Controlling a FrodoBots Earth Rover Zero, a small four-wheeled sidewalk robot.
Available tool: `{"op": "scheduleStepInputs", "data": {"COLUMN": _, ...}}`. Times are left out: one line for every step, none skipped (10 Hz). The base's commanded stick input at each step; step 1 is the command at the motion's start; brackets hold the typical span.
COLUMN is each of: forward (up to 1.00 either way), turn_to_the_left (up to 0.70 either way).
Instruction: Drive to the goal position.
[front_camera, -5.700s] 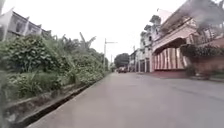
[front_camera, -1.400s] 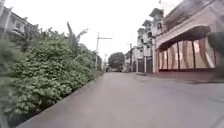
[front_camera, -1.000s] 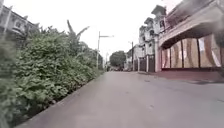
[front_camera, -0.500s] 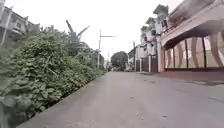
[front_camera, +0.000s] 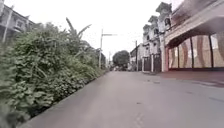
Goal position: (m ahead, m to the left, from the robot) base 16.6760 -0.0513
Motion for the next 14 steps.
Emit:
{"op": "scheduleStepInputs", "data": {"forward": 0.70, "turn_to_the_left": -0.34}}
{"op": "scheduleStepInputs", "data": {"forward": 0.70, "turn_to_the_left": -0.32}}
{"op": "scheduleStepInputs", "data": {"forward": 0.70, "turn_to_the_left": -0.14}}
{"op": "scheduleStepInputs", "data": {"forward": 0.70, "turn_to_the_left": 0.00}}
{"op": "scheduleStepInputs", "data": {"forward": 0.70, "turn_to_the_left": 0.00}}
{"op": "scheduleStepInputs", "data": {"forward": 0.70, "turn_to_the_left": 0.00}}
{"op": "scheduleStepInputs", "data": {"forward": 0.70, "turn_to_the_left": 0.00}}
{"op": "scheduleStepInputs", "data": {"forward": 0.70, "turn_to_the_left": 0.00}}
{"op": "scheduleStepInputs", "data": {"forward": 0.70, "turn_to_the_left": 0.00}}
{"op": "scheduleStepInputs", "data": {"forward": 0.70, "turn_to_the_left": 0.00}}
{"op": "scheduleStepInputs", "data": {"forward": 0.70, "turn_to_the_left": 0.00}}
{"op": "scheduleStepInputs", "data": {"forward": 0.70, "turn_to_the_left": 0.01}}
{"op": "scheduleStepInputs", "data": {"forward": 0.70, "turn_to_the_left": 0.10}}
{"op": "scheduleStepInputs", "data": {"forward": 0.70, "turn_to_the_left": 0.20}}
